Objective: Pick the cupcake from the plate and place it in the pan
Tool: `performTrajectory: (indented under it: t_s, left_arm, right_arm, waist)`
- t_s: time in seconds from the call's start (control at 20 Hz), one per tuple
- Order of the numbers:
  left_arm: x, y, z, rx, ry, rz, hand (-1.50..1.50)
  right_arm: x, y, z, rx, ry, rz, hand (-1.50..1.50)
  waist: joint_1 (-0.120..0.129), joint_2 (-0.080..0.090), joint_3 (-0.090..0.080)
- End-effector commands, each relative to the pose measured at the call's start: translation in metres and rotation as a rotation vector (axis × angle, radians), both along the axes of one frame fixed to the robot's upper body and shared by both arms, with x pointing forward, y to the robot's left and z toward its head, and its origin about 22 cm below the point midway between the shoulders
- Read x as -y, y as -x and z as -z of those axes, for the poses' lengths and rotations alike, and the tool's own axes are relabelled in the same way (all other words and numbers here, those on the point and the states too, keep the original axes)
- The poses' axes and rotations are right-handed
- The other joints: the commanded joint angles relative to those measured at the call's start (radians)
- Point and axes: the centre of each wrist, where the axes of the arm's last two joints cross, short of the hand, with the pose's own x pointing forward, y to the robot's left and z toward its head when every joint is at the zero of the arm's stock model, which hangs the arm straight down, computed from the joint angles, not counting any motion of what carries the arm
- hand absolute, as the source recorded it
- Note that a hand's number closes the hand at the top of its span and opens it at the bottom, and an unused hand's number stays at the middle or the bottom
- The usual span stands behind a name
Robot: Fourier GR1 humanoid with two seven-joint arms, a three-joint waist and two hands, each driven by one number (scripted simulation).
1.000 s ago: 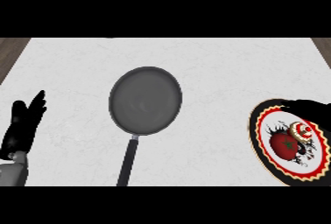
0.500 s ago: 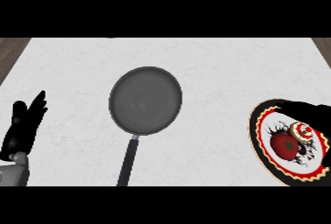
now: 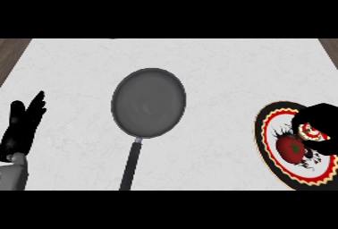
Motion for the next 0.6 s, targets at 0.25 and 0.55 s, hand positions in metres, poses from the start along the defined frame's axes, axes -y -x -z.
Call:
performTrajectory:
  t_s: [0.25, 0.55]
  left_arm:
    - [0.003, 0.004, -0.002, -0.011, 0.000, -0.004, 0.00]
    - [0.010, -0.011, 0.002, -0.012, 0.009, -0.013, 0.00]
  right_arm:
    - [-0.024, -0.009, 0.007, 0.054, -0.007, 0.065, 1.50]
    - [-0.093, -0.007, 0.031, 0.055, -0.071, 0.283, 1.50]
  waist:
    - [-0.001, -0.001, 0.000]
    - [-0.010, -0.001, -0.001]
